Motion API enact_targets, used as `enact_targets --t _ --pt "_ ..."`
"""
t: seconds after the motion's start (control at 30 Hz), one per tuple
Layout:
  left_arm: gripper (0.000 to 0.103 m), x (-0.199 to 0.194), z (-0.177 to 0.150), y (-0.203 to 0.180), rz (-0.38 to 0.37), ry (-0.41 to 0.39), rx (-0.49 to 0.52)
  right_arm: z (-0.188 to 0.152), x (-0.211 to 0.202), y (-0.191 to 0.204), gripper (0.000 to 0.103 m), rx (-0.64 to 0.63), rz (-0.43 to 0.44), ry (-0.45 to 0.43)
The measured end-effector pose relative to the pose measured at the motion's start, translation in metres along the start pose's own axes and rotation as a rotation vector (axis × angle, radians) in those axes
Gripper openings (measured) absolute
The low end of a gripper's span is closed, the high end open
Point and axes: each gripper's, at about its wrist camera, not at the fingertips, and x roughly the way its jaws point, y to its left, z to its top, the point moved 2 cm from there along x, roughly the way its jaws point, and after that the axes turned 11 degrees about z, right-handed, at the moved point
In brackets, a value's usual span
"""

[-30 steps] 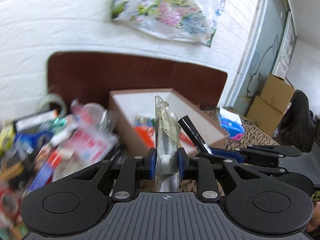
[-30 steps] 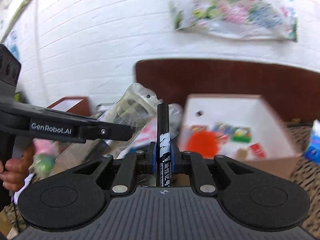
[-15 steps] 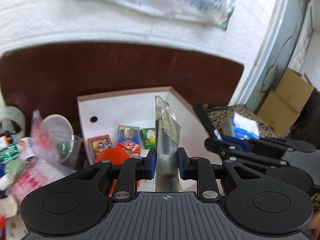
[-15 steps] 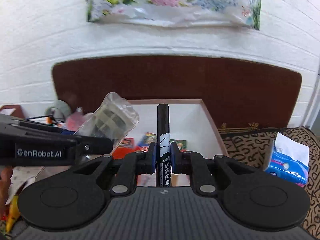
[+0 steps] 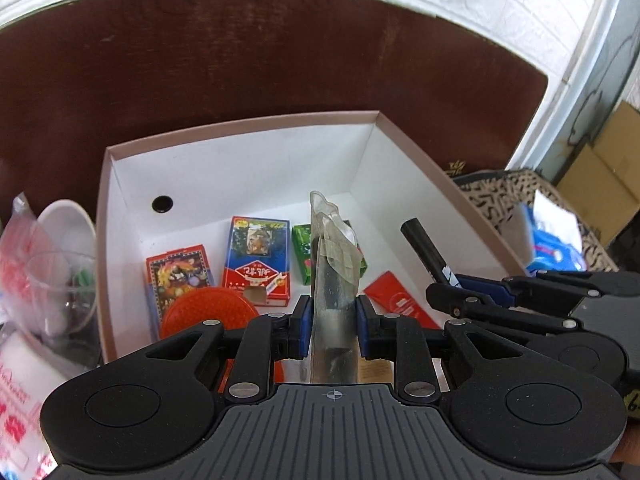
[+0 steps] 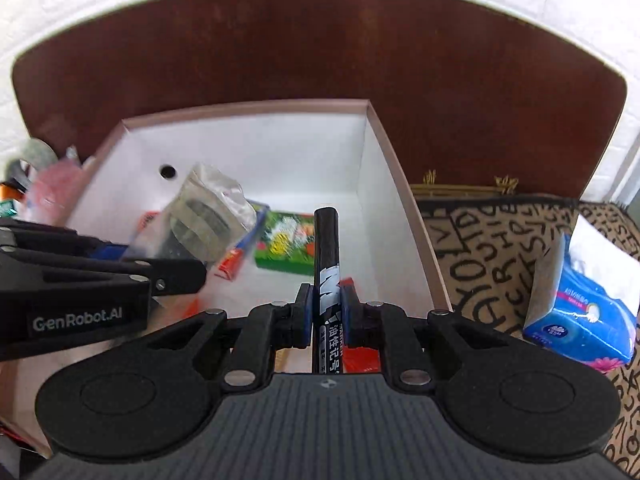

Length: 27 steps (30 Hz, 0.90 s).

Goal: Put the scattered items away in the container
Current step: 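Open both grippers to drop the packet and marker into the white box, then withdraw both open tools up and away from the white box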

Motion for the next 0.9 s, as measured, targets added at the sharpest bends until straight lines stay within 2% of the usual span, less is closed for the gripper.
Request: enact_targets --t 0.23,0.3,0.33,0.37,0.4,0.43,0.47,0.5,0.53,0.6,0.63,0.67,0.7,0.8,0.9 --pt "0.023 0.022 -0.001 -0.001 0.021 0.035 -0.002 0.002 0.012 -0.005 0.016 -0.007 -0.007 0.033" --pt "0.041 0.025 -0.002 -0.001 0.028 0.036 -0.009 0.002 0.014 -0.005 0.016 -0.009 -0.011 0.039" --pt "0.045 0.024 -0.001 0.0 0.039 0.027 -0.018 0.002 0.015 -0.005 0.017 -0.012 -0.014 0.042" --pt "0.065 0.023 -0.001 0.001 0.046 0.019 -0.032 0.002 0.016 -0.006 0.017 -0.015 -0.015 0.046" --pt "0.081 0.021 0.001 0.003 0.056 0.015 -0.051 0.001 0.016 -0.007 0.021 -0.02 -0.012 0.051" --pt "0.088 0.019 0.003 0.007 0.077 0.011 -0.073 0.001 0.016 -0.007 0.022 -0.021 -0.008 0.05" --pt "0.098 0.017 0.004 0.01 0.071 0.005 -0.09 0.0 0.014 -0.006 0.029 -0.02 0.007 0.047" --pt "0.1 0.014 0.005 0.013 0.05 -0.005 -0.105 0.0 0.012 -0.006 0.038 -0.02 0.027 0.043" --pt "0.1 0.011 0.006 0.016 0.028 -0.011 -0.115 0.0 0.01 -0.004 0.043 -0.022 0.049 0.041" --pt "0.102 0.005 0.007 0.018 -0.003 -0.01 -0.118 -0.001 0.006 0.001 0.067 -0.032 0.105 0.04" --pt "0.103 0.002 0.007 0.018 -0.014 -0.011 -0.108 -0.002 0.004 0.005 0.073 -0.038 0.127 0.038" --pt "0.103 -0.002 0.006 0.017 -0.012 -0.019 -0.095 -0.003 0.002 0.009 0.083 -0.051 0.143 0.036" --pt "0.103 -0.006 0.005 0.016 0.001 -0.038 -0.08 -0.004 0.0 0.013 0.089 -0.071 0.145 0.032" --pt "0.103 -0.018 0.003 0.013 0.049 -0.104 -0.029 -0.008 -0.007 0.022 0.092 -0.131 0.132 0.03" --pt "0.103 -0.029 0.002 0.011 0.063 -0.136 -0.005 -0.01 -0.016 0.027 0.096 -0.146 0.14 0.035"
